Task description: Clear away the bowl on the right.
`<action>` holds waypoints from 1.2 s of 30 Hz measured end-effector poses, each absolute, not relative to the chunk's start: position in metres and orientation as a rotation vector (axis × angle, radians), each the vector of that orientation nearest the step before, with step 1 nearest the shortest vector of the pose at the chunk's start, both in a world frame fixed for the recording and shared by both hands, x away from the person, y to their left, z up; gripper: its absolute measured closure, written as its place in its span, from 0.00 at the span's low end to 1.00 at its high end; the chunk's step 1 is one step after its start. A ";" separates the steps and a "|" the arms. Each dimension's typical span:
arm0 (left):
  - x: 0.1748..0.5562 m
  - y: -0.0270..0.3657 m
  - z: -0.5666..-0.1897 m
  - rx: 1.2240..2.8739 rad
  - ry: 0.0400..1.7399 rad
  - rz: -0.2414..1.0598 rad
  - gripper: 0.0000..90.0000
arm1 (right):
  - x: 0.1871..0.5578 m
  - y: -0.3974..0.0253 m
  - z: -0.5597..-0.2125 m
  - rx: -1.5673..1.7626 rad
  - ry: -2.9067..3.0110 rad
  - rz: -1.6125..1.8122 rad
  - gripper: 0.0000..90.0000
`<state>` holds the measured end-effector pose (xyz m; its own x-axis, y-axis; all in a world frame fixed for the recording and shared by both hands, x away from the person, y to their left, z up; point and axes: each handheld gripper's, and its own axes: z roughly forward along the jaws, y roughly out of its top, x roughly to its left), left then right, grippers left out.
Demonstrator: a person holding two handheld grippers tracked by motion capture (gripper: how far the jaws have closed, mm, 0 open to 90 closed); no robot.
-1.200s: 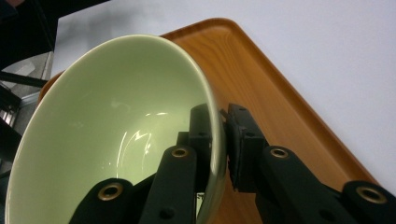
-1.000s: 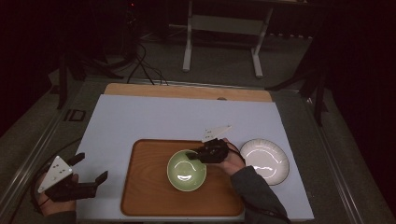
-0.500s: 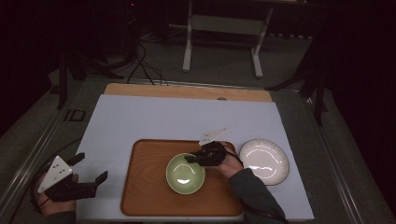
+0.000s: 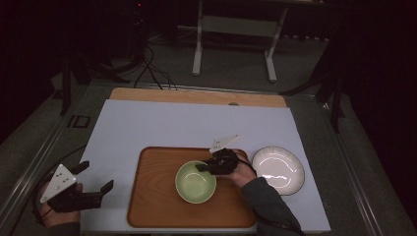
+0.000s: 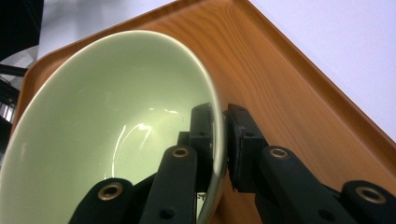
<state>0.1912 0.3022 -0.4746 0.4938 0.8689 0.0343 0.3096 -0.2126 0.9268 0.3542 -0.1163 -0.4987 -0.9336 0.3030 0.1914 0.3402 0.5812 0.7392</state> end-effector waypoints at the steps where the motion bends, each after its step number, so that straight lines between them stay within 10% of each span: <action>1: 0.191 0.302 -0.475 1.762 0.998 0.718 0.01 | 0.354 -0.116 -0.499 -0.568 -2.761 -1.297 0.91; 36: 0.191 0.302 -0.474 1.761 1.003 0.723 0.01 | 0.350 -0.140 -0.478 -0.653 -2.788 -1.405 0.55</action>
<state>0.1907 0.3025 -0.4743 0.4886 0.8717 0.0366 0.3101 -0.2127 0.9266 0.3498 -0.1398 -0.4779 -0.9152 0.3785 0.1385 0.3366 0.5286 0.7793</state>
